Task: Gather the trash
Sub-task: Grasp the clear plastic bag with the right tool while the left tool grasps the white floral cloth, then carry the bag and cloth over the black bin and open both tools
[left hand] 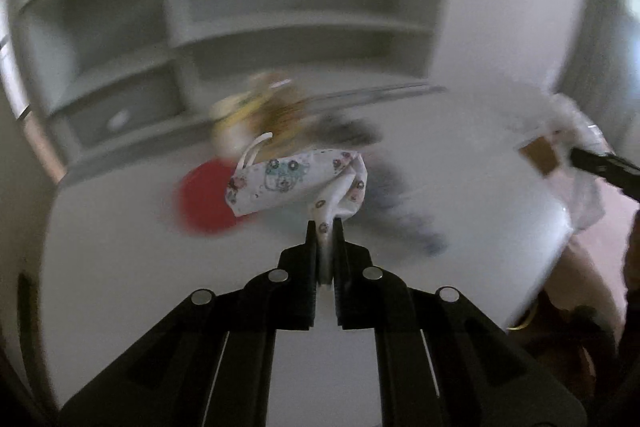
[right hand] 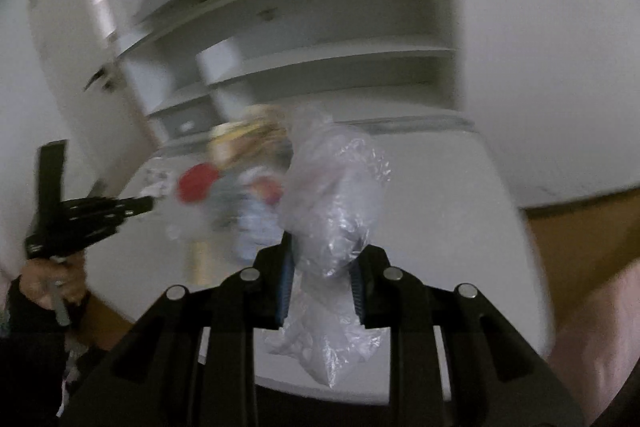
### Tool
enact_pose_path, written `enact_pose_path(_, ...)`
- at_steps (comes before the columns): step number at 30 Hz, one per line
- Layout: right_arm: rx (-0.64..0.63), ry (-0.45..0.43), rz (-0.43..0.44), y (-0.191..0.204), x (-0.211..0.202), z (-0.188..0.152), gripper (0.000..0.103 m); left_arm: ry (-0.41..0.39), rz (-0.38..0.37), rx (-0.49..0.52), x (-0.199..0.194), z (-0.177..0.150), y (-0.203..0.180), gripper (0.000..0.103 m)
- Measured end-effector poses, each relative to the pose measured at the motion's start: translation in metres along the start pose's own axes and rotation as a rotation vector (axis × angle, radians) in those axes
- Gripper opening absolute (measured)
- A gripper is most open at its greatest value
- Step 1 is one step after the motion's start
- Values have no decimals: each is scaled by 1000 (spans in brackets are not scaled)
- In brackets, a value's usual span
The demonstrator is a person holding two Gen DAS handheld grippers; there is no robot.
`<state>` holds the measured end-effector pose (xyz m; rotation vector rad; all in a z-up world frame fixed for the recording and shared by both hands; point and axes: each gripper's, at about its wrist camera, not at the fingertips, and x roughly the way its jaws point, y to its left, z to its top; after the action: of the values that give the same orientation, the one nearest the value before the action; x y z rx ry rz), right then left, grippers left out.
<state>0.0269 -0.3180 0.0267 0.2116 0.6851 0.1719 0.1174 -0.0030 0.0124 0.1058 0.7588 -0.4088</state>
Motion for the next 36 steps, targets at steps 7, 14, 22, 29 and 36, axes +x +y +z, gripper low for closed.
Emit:
enact_pose_path(7, 260, -2, -292, -152, -64, -75, 24, -18, -297, 202, 43, 28, -180, 6)
enact_pose_path(14, 519, 101, -451, -263, -90, -183, 24, 127, -589, 432, 102, -10, -380, 6)
enact_pose_path(22, 708, 264, -470, -340, -64, -280, 25, 343, -630, 602, 214, -88, -482, 6)
enact_pose_path(29, 770, 335, -422, -375, -36, -320, 25, 522, -607, 593, 294, -130, -510, 6)
enact_pose_path(36, 782, 349, -392, -381, -22, -322, 25, 560, -581, 589, 317, -139, -534, 22)
